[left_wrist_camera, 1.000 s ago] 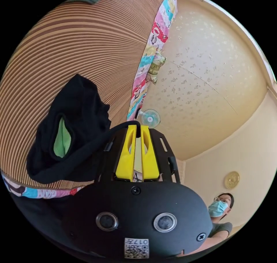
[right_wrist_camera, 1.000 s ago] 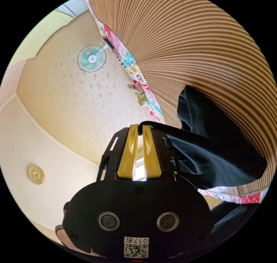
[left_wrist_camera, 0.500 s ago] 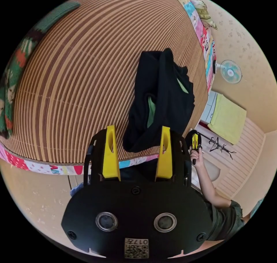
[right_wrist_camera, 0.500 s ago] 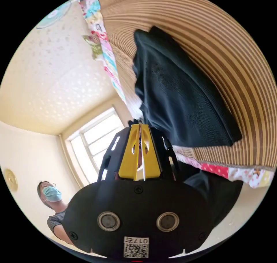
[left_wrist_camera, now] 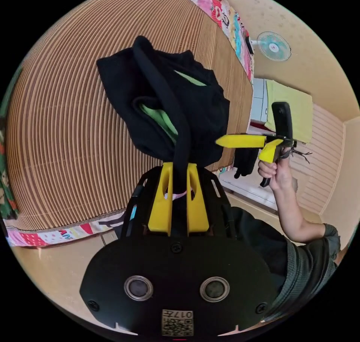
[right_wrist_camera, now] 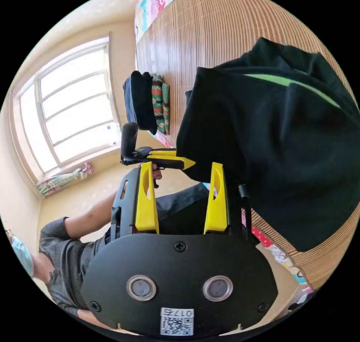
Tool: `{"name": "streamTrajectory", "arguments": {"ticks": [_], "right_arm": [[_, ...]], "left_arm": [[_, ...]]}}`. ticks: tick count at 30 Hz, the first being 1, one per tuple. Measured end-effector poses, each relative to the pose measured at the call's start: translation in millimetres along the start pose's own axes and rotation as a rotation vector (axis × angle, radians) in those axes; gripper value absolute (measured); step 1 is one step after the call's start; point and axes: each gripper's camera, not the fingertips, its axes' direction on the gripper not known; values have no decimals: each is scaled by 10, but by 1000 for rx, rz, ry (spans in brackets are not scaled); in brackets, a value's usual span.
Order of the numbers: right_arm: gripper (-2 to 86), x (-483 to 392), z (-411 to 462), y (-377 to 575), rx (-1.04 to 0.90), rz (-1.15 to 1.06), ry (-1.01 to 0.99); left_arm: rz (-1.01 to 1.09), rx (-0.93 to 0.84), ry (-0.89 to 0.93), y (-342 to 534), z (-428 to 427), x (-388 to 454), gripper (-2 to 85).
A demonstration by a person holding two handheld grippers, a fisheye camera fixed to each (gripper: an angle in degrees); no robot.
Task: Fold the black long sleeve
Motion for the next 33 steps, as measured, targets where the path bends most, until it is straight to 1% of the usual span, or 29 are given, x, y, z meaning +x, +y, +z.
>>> {"name": "streamTrajectory", "arguments": {"ticks": [3, 5, 6, 7, 8, 9, 10, 11, 12, 13, 14, 16, 17, 18, 20, 21, 23, 25, 26, 27, 29, 31, 33], "right_arm": [[234, -325, 286, -388, -122, -4, 153], [230, -433, 604, -588, -243, 22, 356], [220, -447, 680, -616, -267, 20, 412], [199, -451, 805, -644, -291, 15, 527], [154, -437, 870, -627, -292, -15, 605], [132, -419, 866, -605, -282, -33, 602], [114, -340, 779, -543, -244, -42, 535], [101, -218, 626, -451, -190, -47, 415], [97, -147, 530, -384, -154, -58, 346], [89, 19, 310, -198, -67, -86, 216], [83, 205, 94, 37, 12, -118, 111], [76, 519, -191, 454, 103, -152, -4], [73, 736, -350, 761, 158, -158, -39], [72, 850, -425, 928, 188, -157, -46], [68, 1346, -639, 1531, 282, -86, -53], [66, 1491, -677, 1669, 301, -47, -52], [59, 2095, -788, 2219, 370, 191, 12], [59, 2419, -865, 2601, 435, 330, 22], [83, 2555, -920, 2818, 505, 368, -22], [96, 2605, -945, 2912, 546, 370, -53], [151, 2726, -983, 3090, 649, 343, -153], [172, 2783, -952, 3056, 659, 335, -174], [193, 2833, -889, 2913, 629, 332, -177]], "left_arm": [[61, -6, -69, -77, 179, 423, 59], [107, -5, -132, -124, 303, 671, 57], [134, -7, -189, -150, 380, 816, 57], [146, -11, -225, -162, 417, 881, 56], [174, -24, -296, -184, 489, 987, 57], [198, -51, -354, -204, 564, 1049, 58], [207, -66, -375, -212, 595, 1064, 59], [221, -77, -386, -217, 621, 1077, 62], [241, -66, -364, -201, 596, 1082, 65], [256, -53, -344, -188, 569, 1083, 69], [298, -22, -279, -156, 504, 1078, 76], [354, 9, -129, -139, 436, 1006, 77], [355, -2, -14, -172, 446, 891, 75], [318, -28, 73, -229, 507, 732, 72], [232, -40, 129, -308, 626, 487, 66], [184, -38, 148, -361, 711, 352, 65], [128, -53, 177, -468, 867, 195, 75], [84, -83, 206, -602, 1041, 89, 106], [65, -92, 215, -697, 1140, 44, 127], [55, -91, 212, -798, 1215, 9, 143], [36, -70, 192, -958, 1284, -64, 154], [-10, -42, 163, -1113, 1328, -183, 158], [-80, -2, 150, -1311, 1364, -368, 166]]}}
